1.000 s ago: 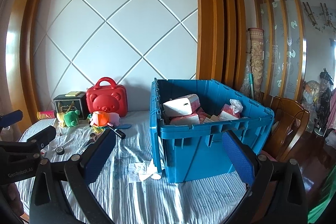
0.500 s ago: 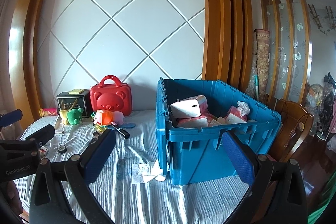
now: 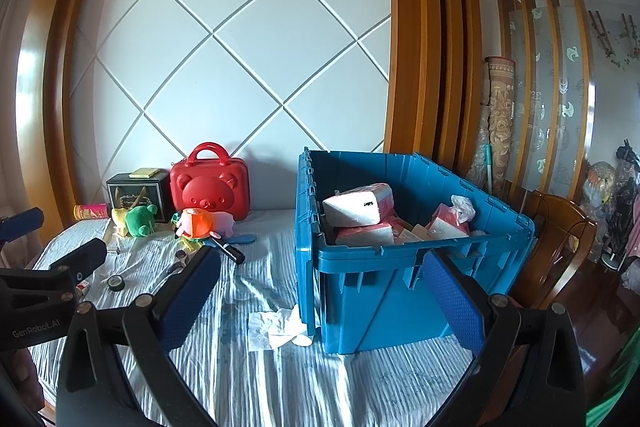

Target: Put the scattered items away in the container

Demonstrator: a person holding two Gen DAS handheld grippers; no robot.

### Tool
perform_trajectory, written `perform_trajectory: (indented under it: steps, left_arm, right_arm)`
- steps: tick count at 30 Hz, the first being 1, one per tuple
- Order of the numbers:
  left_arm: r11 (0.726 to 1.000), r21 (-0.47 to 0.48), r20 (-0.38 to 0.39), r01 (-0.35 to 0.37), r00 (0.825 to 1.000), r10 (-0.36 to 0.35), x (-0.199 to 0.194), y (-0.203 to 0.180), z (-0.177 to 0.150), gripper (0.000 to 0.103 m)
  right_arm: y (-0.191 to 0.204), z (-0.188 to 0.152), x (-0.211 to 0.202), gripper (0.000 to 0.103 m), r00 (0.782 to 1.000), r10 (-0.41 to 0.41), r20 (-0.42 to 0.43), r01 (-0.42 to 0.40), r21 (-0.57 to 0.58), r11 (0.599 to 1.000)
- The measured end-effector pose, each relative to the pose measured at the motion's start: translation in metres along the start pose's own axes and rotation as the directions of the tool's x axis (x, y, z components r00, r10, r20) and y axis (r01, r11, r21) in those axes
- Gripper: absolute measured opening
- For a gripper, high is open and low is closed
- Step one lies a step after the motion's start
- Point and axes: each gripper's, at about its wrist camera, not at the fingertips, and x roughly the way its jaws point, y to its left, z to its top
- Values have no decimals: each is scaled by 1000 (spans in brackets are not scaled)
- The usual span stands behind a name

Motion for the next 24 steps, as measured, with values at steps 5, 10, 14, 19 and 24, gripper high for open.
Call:
perform_trajectory:
  steps: [5,10,14,19,24]
  left_arm:
    - [1000,24,7,13,1000,-13,-3,-11,0,102]
    - [999,29,18,37,999,-37,-7,-16,1,102]
    - [997,35,18,64,998,-65,-9,-20,1,102]
    - [996,59,18,73,997,-74,-10,-28,1,102]
    - [994,58,19,91,996,-93,-11,-31,2,102]
  right_arm:
    - [-4,-1,-1,103,1000,-11,-2,11,2,1000]
    - [-11,-1,-5,103,1000,-29,-1,29,10,1000]
    - [-15,-1,-8,103,999,-41,2,41,14,999]
    - [-15,1,-13,103,999,-46,8,46,12,999]
    - [-18,2,-18,103,998,-60,12,60,11,998]
